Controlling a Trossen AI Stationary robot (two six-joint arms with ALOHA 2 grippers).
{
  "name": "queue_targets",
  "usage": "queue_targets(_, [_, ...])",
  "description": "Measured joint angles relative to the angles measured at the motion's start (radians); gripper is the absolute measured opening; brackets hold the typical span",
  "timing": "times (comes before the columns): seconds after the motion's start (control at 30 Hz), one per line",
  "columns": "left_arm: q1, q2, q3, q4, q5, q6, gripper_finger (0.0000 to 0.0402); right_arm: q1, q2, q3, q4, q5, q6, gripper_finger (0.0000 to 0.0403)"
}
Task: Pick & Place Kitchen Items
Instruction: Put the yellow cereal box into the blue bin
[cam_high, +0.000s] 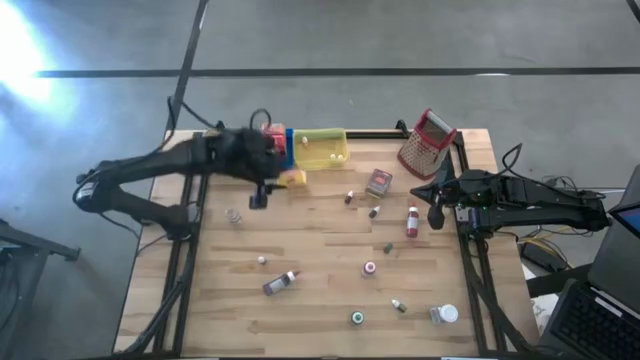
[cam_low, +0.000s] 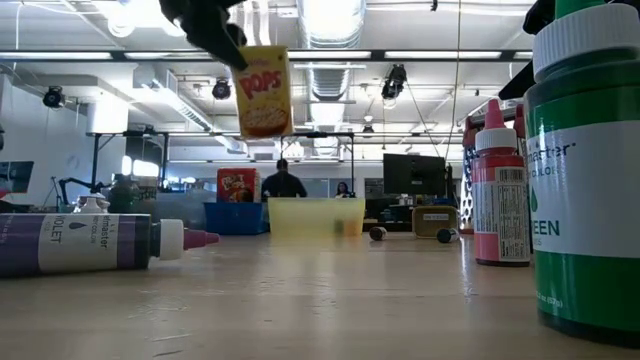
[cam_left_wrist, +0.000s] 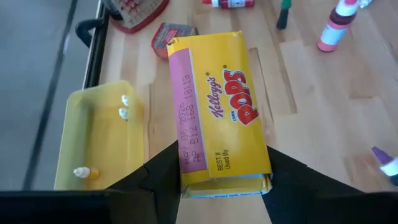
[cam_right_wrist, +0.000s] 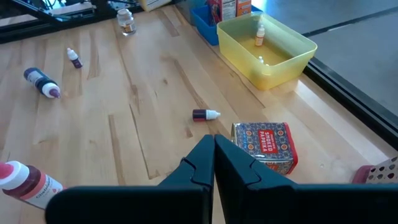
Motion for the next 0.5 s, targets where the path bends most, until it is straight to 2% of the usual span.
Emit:
queue_targets(0.17, [0.188,0.009,-0.023,0.000,0.149,0.069,0.0188,0.000,0.000,0.000,0.000,0.000,0.000,0.0008])
queue_targets(0.3, [0.285,0.026,-0.044,0.000,0.167,0.121,0.0188,-0.001,-0.001,0.000,0.000,0.000,0.000,0.0008])
queue_targets(0.5, [0.366,0.057,-0.046,0.001,0.190,0.210,0.0188,-0.001,-0.001,0.000,0.000,0.000,0.000,0.0008])
